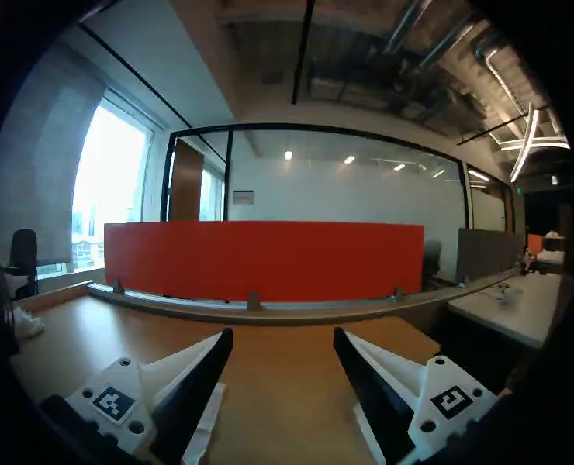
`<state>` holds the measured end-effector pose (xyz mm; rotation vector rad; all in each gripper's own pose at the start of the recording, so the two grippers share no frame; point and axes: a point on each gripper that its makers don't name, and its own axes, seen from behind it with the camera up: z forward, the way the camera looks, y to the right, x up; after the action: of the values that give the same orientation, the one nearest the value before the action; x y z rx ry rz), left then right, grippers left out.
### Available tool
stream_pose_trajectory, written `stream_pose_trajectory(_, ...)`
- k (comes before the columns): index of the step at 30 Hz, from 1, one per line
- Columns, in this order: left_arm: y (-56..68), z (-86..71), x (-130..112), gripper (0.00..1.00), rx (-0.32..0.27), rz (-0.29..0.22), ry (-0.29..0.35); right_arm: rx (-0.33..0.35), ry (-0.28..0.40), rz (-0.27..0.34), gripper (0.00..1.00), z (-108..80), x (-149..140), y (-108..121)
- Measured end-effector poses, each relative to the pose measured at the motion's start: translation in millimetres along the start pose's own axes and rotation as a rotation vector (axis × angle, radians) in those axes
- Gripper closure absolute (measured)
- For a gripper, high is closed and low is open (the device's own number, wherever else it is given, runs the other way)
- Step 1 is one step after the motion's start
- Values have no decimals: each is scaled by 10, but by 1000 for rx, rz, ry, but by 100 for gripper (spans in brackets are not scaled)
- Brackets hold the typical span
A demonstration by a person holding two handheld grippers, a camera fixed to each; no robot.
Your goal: Fold towel
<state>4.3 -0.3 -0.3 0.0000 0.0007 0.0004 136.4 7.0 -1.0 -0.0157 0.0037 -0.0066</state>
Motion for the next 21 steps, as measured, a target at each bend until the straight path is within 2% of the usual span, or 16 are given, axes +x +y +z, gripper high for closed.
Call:
stream_pose_trajectory(5, -31, -26, 297, 5, 2, 3, 0, 2, -1, -3, 0, -17, 336, 4)
stream_pose_trajectory(8, -45, -37, 393, 5, 1, 5, -11, 2, -12, -2, 0, -19, 445, -4)
stream_pose_trajectory(15, -40, -40, 545, 5, -10, 35, -40, 9, -40, -4, 0, -11, 569, -30)
stream_pose_trajectory(21, -21, -49, 612, 5, -14, 39, -55, 15, -50, 4, 0, 24, 634, -29)
